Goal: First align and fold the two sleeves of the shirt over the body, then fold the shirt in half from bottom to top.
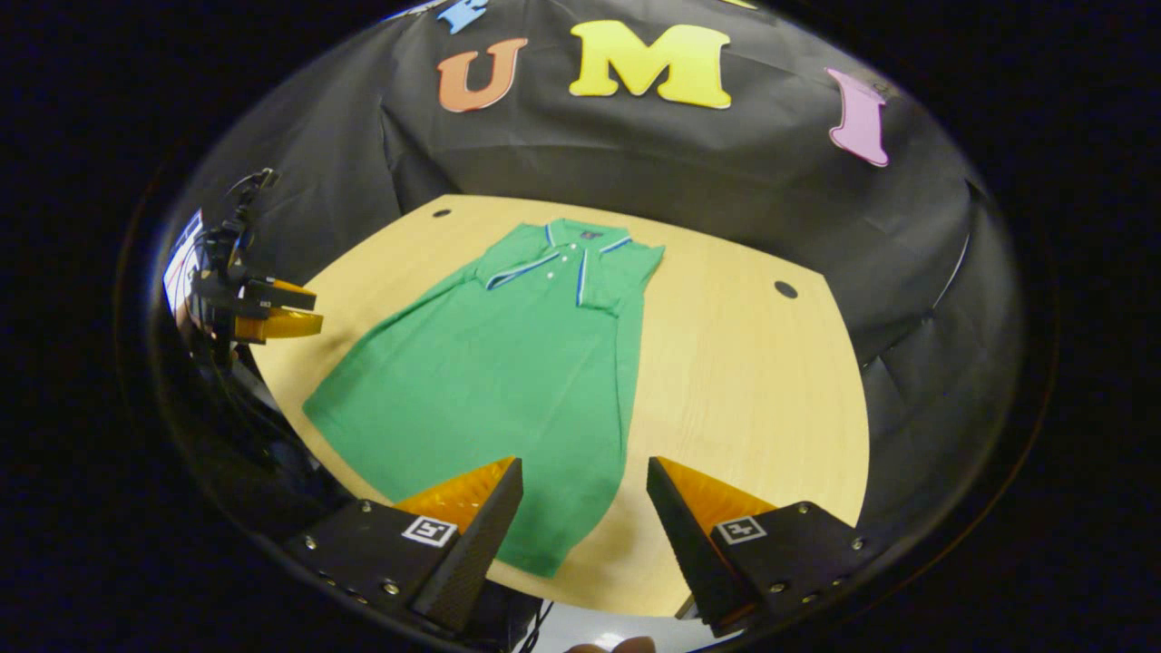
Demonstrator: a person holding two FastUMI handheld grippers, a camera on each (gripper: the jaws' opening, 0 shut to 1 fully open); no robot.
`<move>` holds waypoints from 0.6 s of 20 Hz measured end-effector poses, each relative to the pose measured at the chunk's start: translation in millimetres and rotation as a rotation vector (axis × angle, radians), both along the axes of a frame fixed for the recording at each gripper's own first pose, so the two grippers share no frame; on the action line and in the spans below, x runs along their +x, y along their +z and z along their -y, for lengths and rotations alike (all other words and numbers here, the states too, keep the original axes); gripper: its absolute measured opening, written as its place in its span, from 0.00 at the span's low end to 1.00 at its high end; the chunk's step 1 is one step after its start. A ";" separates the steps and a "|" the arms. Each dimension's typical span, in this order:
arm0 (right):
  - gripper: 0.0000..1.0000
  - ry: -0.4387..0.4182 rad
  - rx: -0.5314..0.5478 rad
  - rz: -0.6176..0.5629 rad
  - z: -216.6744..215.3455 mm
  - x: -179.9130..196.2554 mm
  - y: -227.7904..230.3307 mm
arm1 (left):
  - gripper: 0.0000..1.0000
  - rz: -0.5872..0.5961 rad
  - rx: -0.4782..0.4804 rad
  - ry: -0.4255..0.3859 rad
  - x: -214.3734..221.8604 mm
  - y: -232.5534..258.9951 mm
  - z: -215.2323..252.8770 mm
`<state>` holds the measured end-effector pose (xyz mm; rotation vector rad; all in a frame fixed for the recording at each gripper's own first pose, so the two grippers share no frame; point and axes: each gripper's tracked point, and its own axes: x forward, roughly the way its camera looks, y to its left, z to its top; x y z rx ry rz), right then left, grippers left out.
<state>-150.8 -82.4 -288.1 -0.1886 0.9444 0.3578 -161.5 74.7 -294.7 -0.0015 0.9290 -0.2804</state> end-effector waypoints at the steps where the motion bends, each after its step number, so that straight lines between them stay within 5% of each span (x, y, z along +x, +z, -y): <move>1: 0.88 0.011 -0.007 -0.021 2.4 -9.9 -6.1 | 1.00 -0.028 -0.001 0.004 -14.3 -3.1 0.3; 12: 0.87 0.048 -0.090 -0.177 25.4 -62.3 -68.5 | 1.00 -0.232 -0.052 -0.015 -83.4 -52.3 33.0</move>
